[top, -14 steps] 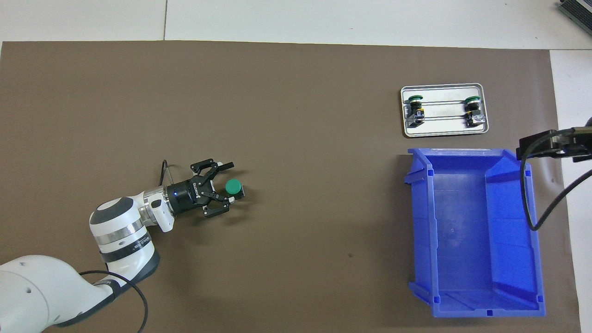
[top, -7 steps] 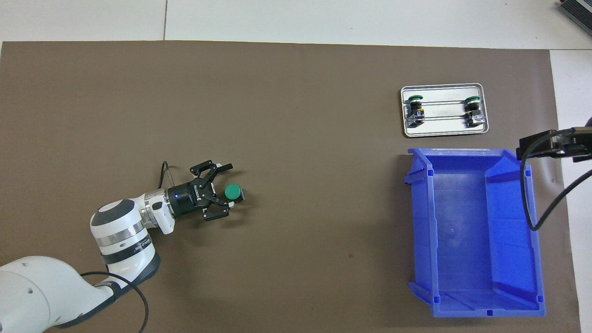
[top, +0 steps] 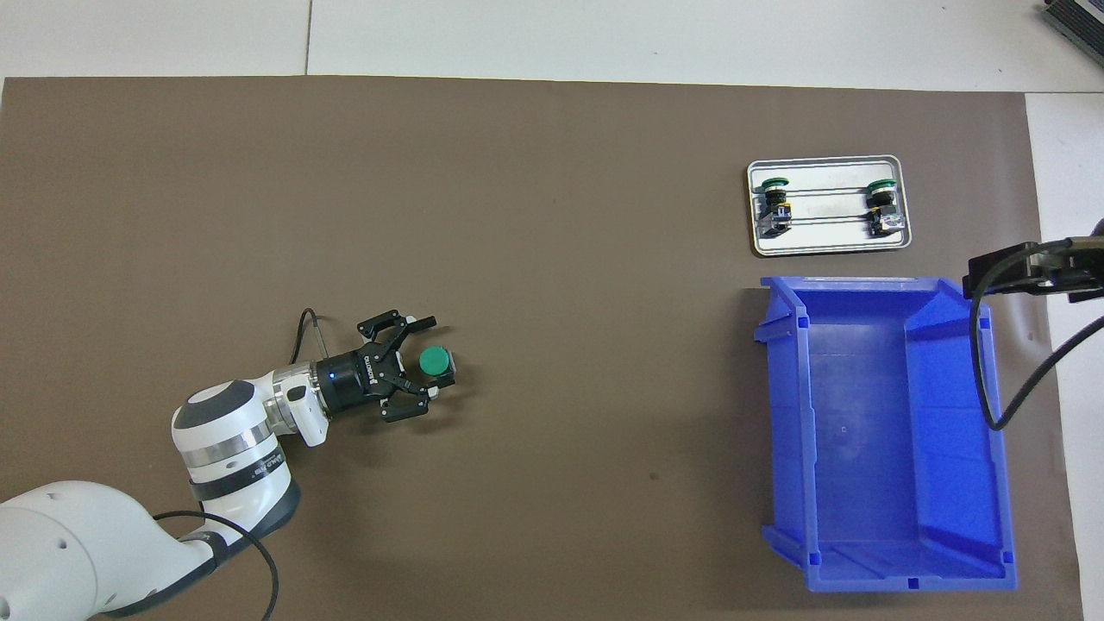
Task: Place and press button with both arms
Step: 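Lower the green button onto the table and open the left gripper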
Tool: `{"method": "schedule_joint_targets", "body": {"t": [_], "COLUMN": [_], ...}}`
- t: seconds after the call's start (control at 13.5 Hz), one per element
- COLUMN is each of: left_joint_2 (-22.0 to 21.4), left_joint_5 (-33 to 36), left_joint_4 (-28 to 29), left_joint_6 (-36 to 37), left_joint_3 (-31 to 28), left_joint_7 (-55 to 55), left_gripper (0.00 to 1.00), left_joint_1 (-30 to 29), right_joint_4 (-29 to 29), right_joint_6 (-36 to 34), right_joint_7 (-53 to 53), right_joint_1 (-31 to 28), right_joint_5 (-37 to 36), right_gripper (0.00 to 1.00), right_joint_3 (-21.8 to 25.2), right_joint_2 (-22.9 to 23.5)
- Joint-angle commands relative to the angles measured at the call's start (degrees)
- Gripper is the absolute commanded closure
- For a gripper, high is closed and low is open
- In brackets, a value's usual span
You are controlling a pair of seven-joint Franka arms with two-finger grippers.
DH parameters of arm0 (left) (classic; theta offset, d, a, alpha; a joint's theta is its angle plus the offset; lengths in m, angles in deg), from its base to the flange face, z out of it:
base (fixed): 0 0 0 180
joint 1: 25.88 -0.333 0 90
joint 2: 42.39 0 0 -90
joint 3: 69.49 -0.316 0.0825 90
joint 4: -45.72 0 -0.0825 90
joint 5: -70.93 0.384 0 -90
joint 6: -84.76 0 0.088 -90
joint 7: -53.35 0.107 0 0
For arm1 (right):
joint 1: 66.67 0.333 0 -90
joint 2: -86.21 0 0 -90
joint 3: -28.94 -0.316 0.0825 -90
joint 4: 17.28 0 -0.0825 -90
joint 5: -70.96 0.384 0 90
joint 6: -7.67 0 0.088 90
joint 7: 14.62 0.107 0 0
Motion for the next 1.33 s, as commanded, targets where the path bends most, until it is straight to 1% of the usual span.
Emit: {"method": "schedule_joint_targets", "body": {"t": [0.0,0.15,0.59,0.96,1.25], "left_joint_2": [-2.13,-2.21,-2.74,-4.93,-8.18], "left_joint_5": [0.28,0.28,0.28,0.28,0.28], "left_joint_4": [2.29,2.99,3.35,3.26,2.56], "left_joint_6": [-0.75,-0.75,0.3,1.09,1.01], "left_joint_3": [-0.17,-0.17,-0.08,0.09,0.01], "left_joint_7": [0.84,1.19,1.1,-1.35,-7.84], "left_gripper": [0.02,0.02,0.02,0.02,0.02], "left_joint_1": [1.04,1.83,1.66,1.22,1.13], "right_joint_4": [-0.52,-0.52,-0.52,-0.52,-0.52], "right_joint_6": [-0.43,-0.43,-0.43,-0.43,-0.43], "right_joint_7": [-0.92,-0.91,-0.92,-0.92,-0.92], "right_joint_1": [-0.59,-0.59,-0.59,-0.59,-0.59], "right_joint_5": [0.38,0.38,0.38,0.38,0.38], "right_gripper": [0.0,0.0,0.0,0.0,0.0], "right_joint_3": [-0.56,-0.56,-0.56,-0.56,-0.56], "right_joint_2": [-0.71,-0.71,-0.71,-0.71,-0.71]}}
